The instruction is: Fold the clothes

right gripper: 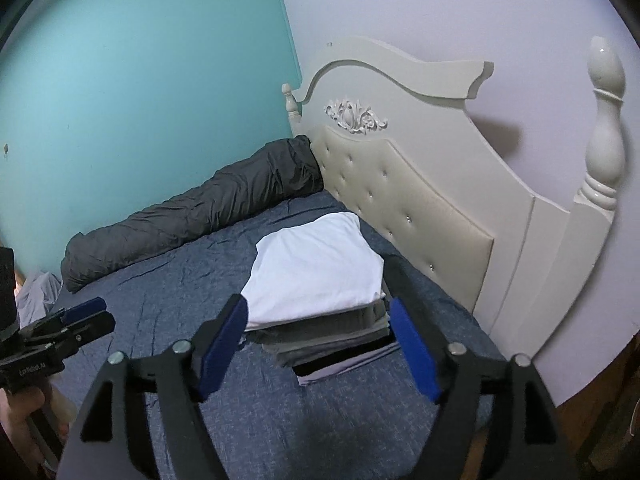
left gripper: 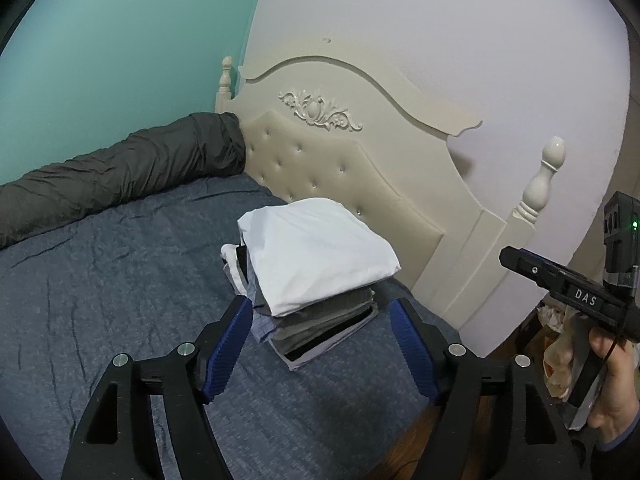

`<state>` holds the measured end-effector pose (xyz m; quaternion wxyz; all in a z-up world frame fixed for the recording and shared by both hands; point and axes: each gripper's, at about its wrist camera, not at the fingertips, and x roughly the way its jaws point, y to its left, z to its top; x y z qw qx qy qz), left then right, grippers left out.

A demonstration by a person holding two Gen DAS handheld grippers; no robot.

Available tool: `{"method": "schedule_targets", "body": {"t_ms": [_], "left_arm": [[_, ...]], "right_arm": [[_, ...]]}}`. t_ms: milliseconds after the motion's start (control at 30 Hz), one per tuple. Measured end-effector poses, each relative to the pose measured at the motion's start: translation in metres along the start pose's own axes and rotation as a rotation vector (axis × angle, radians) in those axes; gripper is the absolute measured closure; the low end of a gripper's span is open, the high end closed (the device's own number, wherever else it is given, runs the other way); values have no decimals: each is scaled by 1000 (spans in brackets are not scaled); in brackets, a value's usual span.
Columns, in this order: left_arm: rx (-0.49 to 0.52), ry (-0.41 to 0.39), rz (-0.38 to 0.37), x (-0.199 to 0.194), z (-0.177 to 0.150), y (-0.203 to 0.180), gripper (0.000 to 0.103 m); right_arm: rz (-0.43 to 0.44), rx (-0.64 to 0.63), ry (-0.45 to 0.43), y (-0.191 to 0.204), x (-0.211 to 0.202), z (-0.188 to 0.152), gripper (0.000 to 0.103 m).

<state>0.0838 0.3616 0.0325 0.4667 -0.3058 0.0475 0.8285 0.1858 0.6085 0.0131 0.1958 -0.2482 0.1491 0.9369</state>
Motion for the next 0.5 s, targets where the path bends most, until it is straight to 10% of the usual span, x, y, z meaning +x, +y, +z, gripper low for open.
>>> {"method": "schedule_targets", "body": {"t_ms": [500], "left_arm": [[18, -35, -9, -33, -27, 1, 21]], "right_arm": [[-45, -21, -45, 20, -37, -37, 24]]}}
